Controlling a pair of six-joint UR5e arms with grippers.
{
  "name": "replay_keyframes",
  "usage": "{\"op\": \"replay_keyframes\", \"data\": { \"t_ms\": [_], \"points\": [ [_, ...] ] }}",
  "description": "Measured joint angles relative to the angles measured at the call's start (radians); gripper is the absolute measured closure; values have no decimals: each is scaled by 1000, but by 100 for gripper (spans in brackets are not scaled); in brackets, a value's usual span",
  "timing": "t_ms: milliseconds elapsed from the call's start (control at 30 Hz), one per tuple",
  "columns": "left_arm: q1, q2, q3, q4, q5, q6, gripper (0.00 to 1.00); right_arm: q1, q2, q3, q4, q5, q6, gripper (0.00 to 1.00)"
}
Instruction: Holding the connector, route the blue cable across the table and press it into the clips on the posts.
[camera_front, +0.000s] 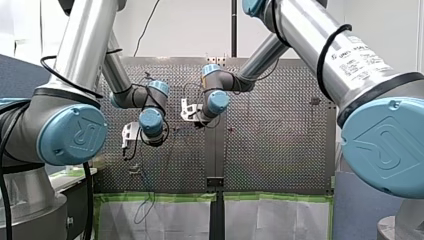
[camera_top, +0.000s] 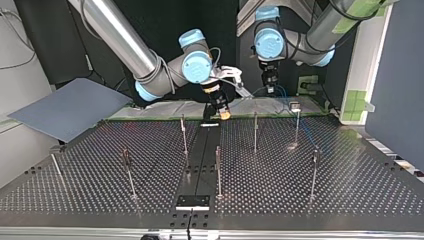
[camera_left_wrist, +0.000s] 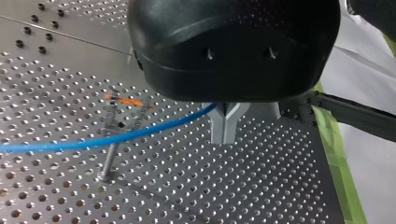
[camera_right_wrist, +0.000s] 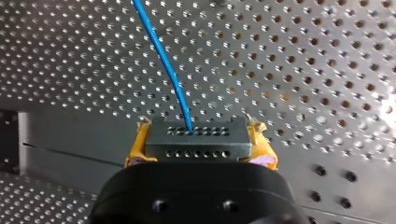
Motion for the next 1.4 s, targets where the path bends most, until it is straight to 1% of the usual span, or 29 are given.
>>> {"op": "replay_keyframes", "data": {
  "t_ms": [200,367,533,633,733,833,933,1067,1167,1300,1400],
  "points": [
    [19,-11,2,51,44,-4,100,2,24,1,-2,-7,-3,100],
    [36,-11,10,87,80,-19,100,1,31,1,-15,-8,0,100],
    [53,-12,30,97,111,-34,100,0,32,1,-38,-8,3,100],
    [63,-12,40,98,116,-37,100,-1,32,1,-58,-11,5,100],
    [76,-12,49,98,119,-38,100,-1,33,1,-80,-22,6,100],
    [88,-13,56,98,126,-38,100,-1,34,1,-94,-32,12,100],
    [96,-17,66,98,143,-38,100,-1,36,1,-100,-35,18,100],
    [98,-42,84,98,174,-38,100,-3,39,1,-104,-36,27,100],
    [101,-63,94,105,185,-38,100,-6,41,1,-106,-37,35,100],
    [104,-73,111,115,192,-39,100,-9,41,1,-107,-37,39,100],
    [106,-74,124,116,199,-39,100,-19,42,-8,-107,-42,44,100]
  ]
}}
